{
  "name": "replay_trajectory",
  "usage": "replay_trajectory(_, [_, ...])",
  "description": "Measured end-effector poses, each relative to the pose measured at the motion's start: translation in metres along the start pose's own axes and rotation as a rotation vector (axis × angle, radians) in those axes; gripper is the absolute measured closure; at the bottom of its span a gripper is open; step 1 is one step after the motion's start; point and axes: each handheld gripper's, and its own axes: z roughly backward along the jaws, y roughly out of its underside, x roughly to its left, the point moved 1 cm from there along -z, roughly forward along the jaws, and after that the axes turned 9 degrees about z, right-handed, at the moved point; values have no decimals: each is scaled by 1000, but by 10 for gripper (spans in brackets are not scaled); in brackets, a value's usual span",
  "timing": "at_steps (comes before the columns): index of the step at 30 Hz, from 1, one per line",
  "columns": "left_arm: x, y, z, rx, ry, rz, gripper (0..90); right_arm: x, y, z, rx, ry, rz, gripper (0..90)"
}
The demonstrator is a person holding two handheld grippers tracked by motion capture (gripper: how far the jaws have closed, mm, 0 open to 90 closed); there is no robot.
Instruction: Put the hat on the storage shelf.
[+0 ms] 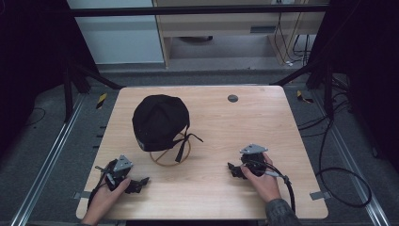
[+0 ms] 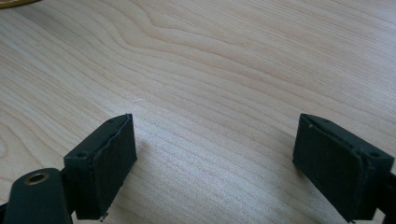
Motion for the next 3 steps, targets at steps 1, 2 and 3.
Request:
replay_trajectory(1, [0, 0, 0, 0, -1, 0, 0, 0, 0, 0, 1, 0, -4, 129])
replay_trajectory(2, [0, 0, 0, 0, -1, 0, 0, 0, 0, 0, 1, 1, -1, 128])
replay_trajectory(3, [0, 0, 0, 0, -1, 0, 0, 0, 0, 0, 1, 1, -2, 128])
